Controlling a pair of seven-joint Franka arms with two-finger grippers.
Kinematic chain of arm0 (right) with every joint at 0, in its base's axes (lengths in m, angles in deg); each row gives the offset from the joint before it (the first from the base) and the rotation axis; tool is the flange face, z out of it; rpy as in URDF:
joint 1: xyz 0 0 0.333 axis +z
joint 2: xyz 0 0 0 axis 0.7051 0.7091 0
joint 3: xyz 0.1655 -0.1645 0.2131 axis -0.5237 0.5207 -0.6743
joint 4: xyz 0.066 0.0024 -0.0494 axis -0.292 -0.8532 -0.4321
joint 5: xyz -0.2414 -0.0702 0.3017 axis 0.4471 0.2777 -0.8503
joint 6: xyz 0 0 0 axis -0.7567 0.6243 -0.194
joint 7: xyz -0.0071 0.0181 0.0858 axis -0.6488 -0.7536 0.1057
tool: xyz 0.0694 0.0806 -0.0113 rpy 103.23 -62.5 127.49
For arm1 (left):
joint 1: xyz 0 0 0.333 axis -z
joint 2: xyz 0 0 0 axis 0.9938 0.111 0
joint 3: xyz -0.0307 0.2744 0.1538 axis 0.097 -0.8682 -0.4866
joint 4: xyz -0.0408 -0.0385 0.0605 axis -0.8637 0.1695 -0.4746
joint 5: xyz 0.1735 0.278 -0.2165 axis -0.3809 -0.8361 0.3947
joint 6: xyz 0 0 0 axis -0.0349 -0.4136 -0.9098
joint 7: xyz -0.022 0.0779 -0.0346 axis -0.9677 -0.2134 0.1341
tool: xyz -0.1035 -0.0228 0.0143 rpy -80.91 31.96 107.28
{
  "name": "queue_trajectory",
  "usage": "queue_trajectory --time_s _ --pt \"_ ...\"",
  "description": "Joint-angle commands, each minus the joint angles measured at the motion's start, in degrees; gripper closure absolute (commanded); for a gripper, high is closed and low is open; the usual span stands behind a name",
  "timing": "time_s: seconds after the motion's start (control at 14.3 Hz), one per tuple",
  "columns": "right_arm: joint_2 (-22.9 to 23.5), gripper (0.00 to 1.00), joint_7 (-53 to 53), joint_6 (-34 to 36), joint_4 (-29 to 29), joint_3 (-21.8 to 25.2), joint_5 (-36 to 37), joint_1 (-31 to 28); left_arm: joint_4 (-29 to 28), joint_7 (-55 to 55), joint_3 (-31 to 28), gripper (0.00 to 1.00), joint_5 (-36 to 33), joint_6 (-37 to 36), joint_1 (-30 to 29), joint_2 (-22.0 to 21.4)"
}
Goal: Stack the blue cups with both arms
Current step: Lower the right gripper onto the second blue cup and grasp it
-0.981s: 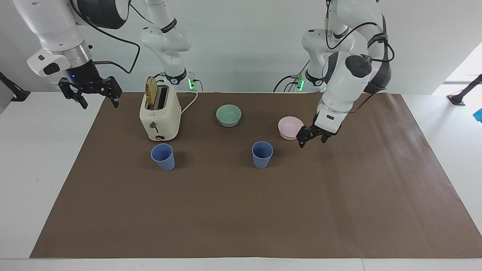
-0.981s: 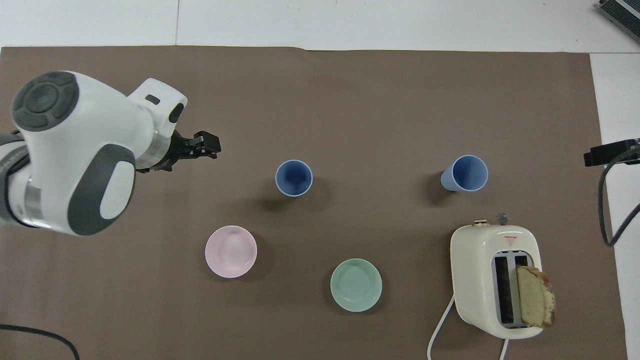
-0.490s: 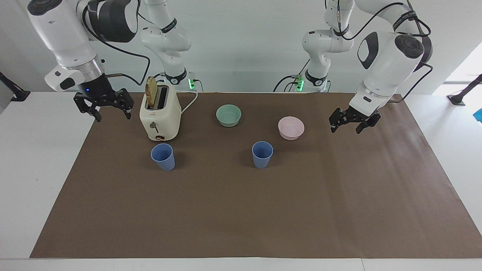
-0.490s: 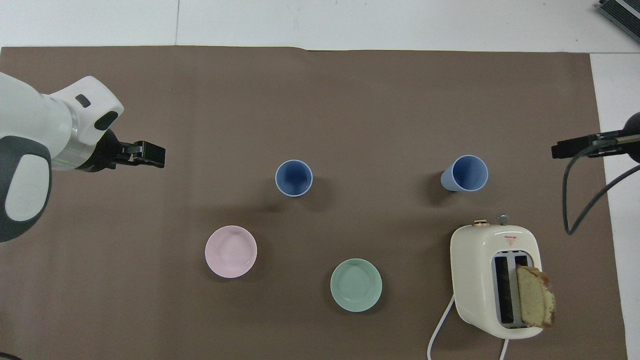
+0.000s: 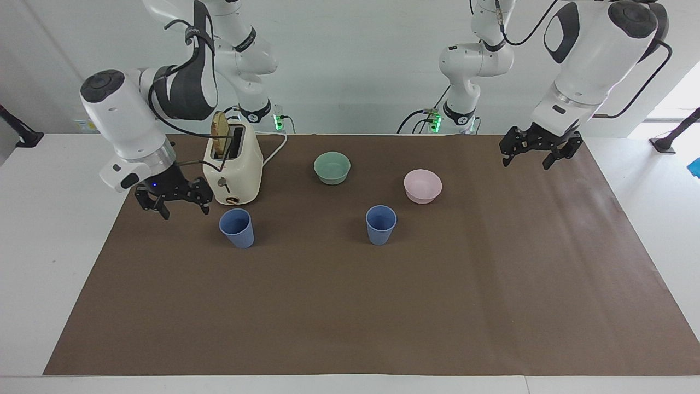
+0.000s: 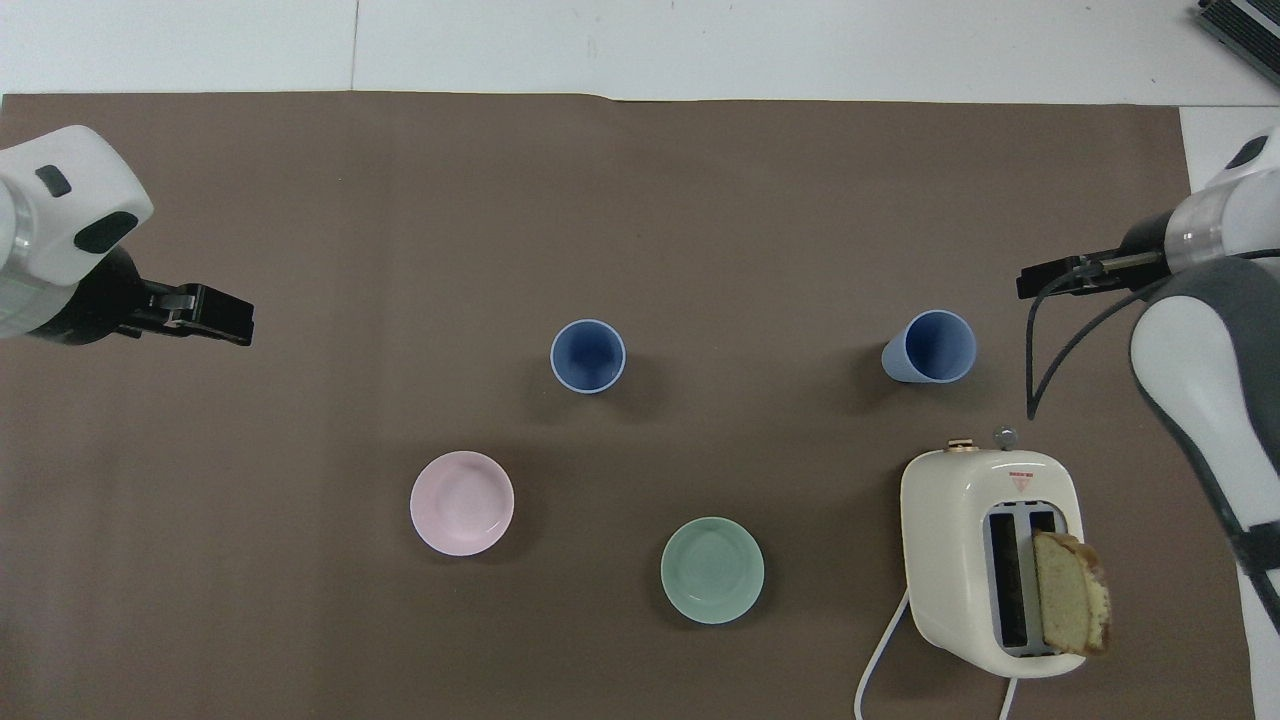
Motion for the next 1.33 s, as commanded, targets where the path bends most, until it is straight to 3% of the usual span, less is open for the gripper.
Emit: queue_trajectory --time_s 0.0,1.26 --pt "0.3 0.00 -0.7 -3.0 -1.4 0.0 -0.8 1.0 0.0 3.3 -0.2 0.00 -1.0 -3.3 -1.0 -3.0" --pt "3.1 0.00 4.3 -6.9 -10.0 -0.1 -0.6 2.9 3.4 2.8 -0.5 0.00 -0.3 -5.8 -2.8 -3.7"
